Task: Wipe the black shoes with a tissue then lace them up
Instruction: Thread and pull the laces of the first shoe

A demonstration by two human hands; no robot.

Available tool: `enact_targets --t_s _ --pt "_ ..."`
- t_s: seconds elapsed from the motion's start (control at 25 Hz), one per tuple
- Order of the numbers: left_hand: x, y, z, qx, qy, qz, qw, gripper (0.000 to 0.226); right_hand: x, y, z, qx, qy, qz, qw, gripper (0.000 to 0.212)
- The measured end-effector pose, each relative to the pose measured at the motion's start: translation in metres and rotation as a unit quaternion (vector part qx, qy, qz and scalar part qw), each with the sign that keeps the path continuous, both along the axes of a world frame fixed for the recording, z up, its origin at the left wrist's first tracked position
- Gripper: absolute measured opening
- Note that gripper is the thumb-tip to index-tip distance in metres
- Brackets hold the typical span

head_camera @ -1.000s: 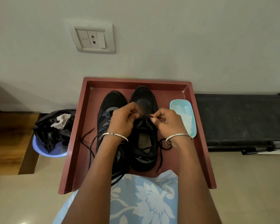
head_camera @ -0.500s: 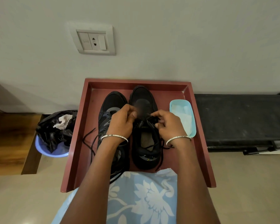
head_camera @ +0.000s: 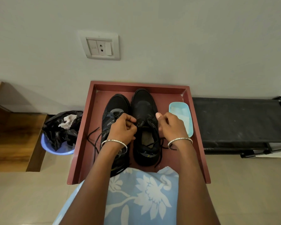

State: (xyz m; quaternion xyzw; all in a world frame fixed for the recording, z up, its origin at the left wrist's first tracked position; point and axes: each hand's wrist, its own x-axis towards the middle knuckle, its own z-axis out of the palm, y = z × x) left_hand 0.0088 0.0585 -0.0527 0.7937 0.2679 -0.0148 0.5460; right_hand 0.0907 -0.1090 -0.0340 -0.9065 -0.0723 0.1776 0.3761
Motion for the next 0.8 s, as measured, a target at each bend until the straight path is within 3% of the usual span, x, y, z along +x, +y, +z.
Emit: enact_targets --t_s 0.04,0.12,0.24,0.36,0.56,0.8 --pt "0.0 -0.003 -0.002 0.032 0.005 -0.026 0.999 0.031 -0.003 0.0 0.005 0.042 0.032 -0.022 0.998 0.045" --pt "0.003 -0.015 -0.008 0.098 0.017 -0.092 0.991 0.069 -0.006 -0.003 0.017 0.087 0.105 -0.064 0.989 0.053" --pt "0.011 -0.04 -0.016 0.082 0.006 -0.046 0.996 0.102 -0.014 -0.01 0.041 0.041 0.176 -0.085 0.98 0.06" --pt "0.014 -0.055 -0.026 0.035 -0.02 0.047 0.998 0.099 -0.016 -0.01 0.072 0.116 0.164 -0.126 0.971 0.05" --pt "0.011 -0.066 -0.035 0.089 -0.023 0.056 0.994 0.095 -0.003 0.009 0.15 0.269 0.103 -0.125 0.949 0.037" --pt "0.013 -0.061 -0.027 0.137 0.021 0.039 0.99 0.089 -0.008 0.031 0.204 0.308 0.045 -0.109 0.944 0.038"
